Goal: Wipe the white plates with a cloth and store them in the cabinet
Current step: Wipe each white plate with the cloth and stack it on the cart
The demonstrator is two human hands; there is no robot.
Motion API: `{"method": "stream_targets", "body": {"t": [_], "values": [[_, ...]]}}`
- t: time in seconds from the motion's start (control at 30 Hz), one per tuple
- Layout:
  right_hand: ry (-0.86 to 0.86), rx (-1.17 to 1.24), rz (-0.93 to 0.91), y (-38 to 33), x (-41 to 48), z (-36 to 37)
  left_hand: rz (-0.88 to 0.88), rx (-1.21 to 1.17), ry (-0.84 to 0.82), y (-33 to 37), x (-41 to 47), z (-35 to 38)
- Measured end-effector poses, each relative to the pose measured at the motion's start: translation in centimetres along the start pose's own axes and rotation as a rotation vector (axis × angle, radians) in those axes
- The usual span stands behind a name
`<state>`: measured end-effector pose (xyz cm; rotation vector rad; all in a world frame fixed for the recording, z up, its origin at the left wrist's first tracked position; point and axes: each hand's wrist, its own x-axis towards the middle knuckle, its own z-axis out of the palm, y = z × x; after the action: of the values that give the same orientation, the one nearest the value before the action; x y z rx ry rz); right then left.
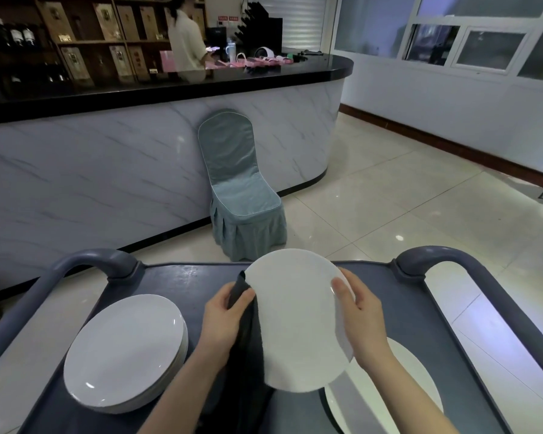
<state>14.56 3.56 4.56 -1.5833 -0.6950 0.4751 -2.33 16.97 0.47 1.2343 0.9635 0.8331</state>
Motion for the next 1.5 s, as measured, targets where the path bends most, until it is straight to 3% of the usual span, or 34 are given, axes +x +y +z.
{"method": "stream_targets", "body": {"t": [0.13,0.2,0.27,0.37,0.43,0.53,0.67,0.83,0.9,1.0,1.17,1.23,1.33,1.4,1.5], "values": [[-0.225,-0.093,-0.077,-1.0,0.6,-0.5,0.098,0.212,-0.221,1.5,1.5,-1.0],[-0.238,-0.124,-0.099,-1.7,1.2,-0.7,0.053,0.16,-0.217,1.1,1.3,-0.8],[-0.149,-0.09,-0.099,-1.8,1.3,-0.4,-0.003,0.012,-0.037,0.2,0.3,0.1],[0.169,0.113,-0.026,-0.9,-0.2,2.0,-0.125,-0.269,0.328,-1.0,-1.7,2.5],[0.35,0.225,0.091,-0.2,-1.8,4.1,-0.215,-0.392,0.45,-1.7,-2.9,3.7],[0.293,0.243,0.212,0.5,-2.6,5.2,-0.223,-0.35,0.469,-1.6,-3.1,3.3],[-0.06,0.042,0.092,-0.4,0.7,1.6,-0.058,-0.131,0.314,-0.2,-1.6,0.6],[-0.586,-0.37,-0.013,-2.8,4.0,-0.2,0.123,0.271,-0.294,2.6,0.3,-0.7],[-0.657,-0.466,-0.089,-2.5,3.4,0.5,0.148,0.396,-0.403,2.9,0.4,-0.4],[-0.51,-0.358,-0.072,-1.6,2.8,0.5,0.084,0.296,-0.28,2.3,0.4,-0.9],[0.214,0.064,0.176,0.7,-0.1,3.6,-0.216,-0.178,0.302,-1.5,-1.1,0.6],[0.315,0.125,0.26,1.6,-1.5,4.9,-0.283,-0.253,0.4,-2.6,-2.1,1.4],[0.177,0.093,0.25,2.2,-0.9,3.7,-0.275,-0.202,0.323,-2.4,-2.3,0.5],[0.016,0.008,0.181,1.4,0.7,1.9,-0.165,-0.074,0.244,-1.6,-1.6,-0.5],[-0.309,-0.148,0.018,-0.4,2.7,0.2,-0.051,0.119,-0.02,0.6,-0.7,-1.0]]}}
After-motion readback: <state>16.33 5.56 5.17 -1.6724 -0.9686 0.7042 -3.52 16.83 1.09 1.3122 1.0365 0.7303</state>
